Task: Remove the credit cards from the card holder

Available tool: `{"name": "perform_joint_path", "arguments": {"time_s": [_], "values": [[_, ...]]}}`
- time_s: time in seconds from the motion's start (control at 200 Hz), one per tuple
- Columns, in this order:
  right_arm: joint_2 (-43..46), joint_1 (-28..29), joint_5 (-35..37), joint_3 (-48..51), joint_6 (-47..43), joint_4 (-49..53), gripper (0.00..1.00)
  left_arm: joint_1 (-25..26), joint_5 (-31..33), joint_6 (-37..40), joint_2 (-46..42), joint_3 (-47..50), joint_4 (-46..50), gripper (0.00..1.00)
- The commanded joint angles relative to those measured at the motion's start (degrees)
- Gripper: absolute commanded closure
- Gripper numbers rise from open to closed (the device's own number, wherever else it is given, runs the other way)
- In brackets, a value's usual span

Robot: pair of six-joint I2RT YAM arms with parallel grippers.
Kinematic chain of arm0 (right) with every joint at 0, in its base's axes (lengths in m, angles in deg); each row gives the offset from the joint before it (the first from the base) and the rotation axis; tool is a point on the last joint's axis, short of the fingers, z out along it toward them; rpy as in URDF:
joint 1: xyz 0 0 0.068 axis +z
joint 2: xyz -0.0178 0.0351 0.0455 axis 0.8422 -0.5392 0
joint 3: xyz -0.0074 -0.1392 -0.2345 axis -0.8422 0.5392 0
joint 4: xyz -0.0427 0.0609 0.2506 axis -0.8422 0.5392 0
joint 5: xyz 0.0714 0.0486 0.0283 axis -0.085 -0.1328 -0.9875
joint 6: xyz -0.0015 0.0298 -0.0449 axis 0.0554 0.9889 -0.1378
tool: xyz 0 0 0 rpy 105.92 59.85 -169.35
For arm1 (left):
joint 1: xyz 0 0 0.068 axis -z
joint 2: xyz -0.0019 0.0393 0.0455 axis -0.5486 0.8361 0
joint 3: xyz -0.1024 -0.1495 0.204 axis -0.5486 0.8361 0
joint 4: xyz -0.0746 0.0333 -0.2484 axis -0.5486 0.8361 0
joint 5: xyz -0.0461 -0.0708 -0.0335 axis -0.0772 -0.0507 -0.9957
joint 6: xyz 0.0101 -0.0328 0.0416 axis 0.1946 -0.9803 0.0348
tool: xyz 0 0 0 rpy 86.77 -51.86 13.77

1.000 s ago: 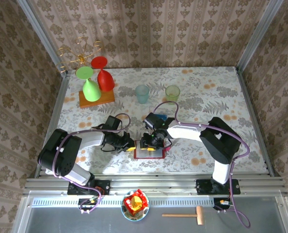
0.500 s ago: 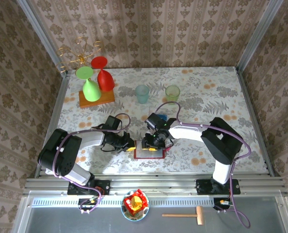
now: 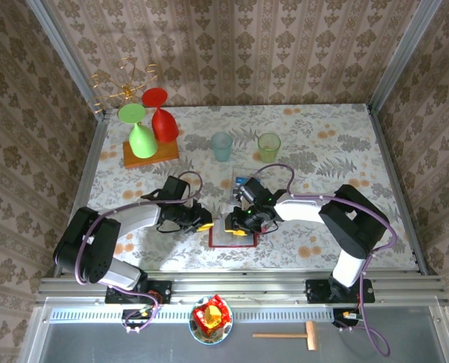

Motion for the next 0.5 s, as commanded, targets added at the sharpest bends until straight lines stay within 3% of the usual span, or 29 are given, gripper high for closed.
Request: {"name": "perform_joint_path", "arguments": {"time_s": [0.0,0.245,0.495], "values": [[-0.1,-0.8,-0.9,3.1,2.4,-4.2,0.65,2.3,-0.3,-1.9,0.3,-2.5,-0.9,0.77],[0.1,-2.0,-3.0,5.7,3.7,-8.1,0.67,4.6,1.1,-3.8,4.6,-3.4,-2.7,0.69],[0.0,-2.5,-3.8,6.6,3.7,-9.3,0.67,5.0,1.6,-4.3,6.5,-3.8,-2.1,0.69]]}}
